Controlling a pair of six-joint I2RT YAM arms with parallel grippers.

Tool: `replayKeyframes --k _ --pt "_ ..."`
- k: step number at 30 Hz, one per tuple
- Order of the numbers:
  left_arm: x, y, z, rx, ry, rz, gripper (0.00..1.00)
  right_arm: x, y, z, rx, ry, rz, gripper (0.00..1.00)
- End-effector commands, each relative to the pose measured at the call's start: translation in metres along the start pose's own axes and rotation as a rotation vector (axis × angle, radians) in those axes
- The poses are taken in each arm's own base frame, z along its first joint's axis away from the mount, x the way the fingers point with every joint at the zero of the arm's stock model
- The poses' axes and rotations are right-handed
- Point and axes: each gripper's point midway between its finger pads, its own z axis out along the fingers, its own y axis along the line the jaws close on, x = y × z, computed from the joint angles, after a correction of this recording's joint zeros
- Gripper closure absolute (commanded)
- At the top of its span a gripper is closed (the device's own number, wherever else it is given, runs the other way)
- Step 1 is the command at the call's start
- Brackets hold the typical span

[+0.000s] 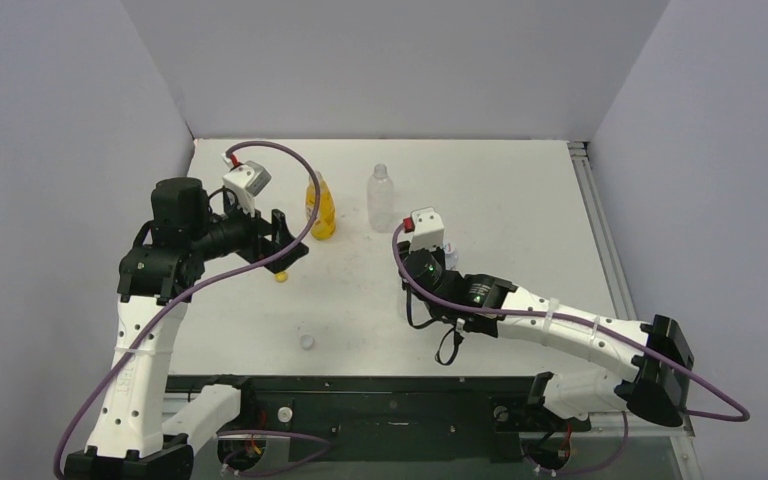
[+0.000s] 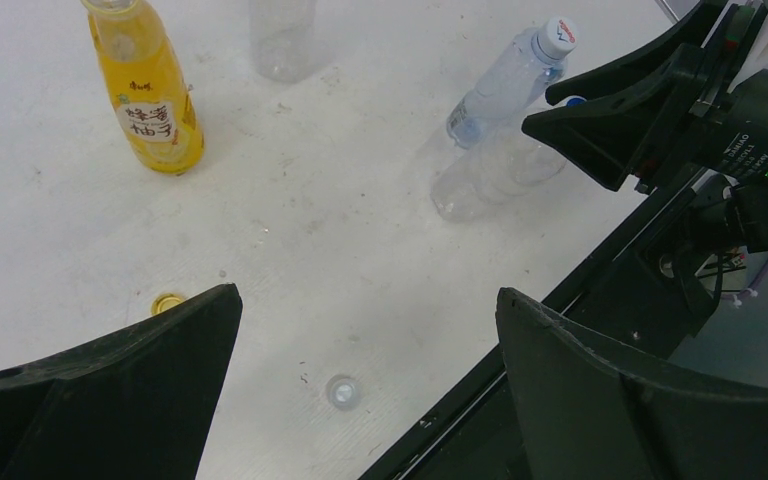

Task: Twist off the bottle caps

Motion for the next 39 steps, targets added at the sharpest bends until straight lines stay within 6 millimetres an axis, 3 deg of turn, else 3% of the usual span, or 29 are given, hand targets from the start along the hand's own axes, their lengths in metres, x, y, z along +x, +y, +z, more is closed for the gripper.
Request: replayKeyframes --k 1,4,7,12,15,23,32,37,39 --pt "-0.012 0.000 -0.002 -0.019 -0.050 0.023 0.03 -0.008 0.000 0.001 0.014 -0.034 0.036 0.85" --pt "-0.014 -0.006 -0.006 0.005 -0.051 0.064 0.04 -0.020 0.002 -0.005 0.008 -0.053 0.039 0.95" --pt "-0.014 -0.025 -0.014 0.092 -0.071 0.115 0.03 -0.040 0.008 -0.017 -0.020 -0.087 0.047 0.98" --pt "-0.004 -0.070 -0.030 0.311 -0.147 0.223 0.04 -0.094 0.029 -0.048 -0.114 -0.171 0.102 1.00" --pt "-0.014 -0.080 -0.034 0.334 -0.271 0.287 0.04 -0.122 0.037 -0.064 -0.144 -0.217 0.137 1.00" --pt "-0.005 -0.117 -0.045 0.473 -0.399 0.486 0.03 -0.178 0.074 -0.103 -0.381 -0.291 0.322 1.00" --pt "0.017 -0.099 -0.031 0.417 -0.290 0.633 0.03 -0.200 0.097 -0.133 -0.596 -0.329 0.486 1.00" --pt "0.014 -0.088 -0.021 0.368 -0.258 0.644 0.03 -0.206 0.112 -0.141 -0.668 -0.320 0.509 1.00" --pt "0.002 -0.082 -0.021 0.307 -0.298 0.649 0.04 -0.206 0.114 -0.144 -0.679 -0.320 0.510 1.00"
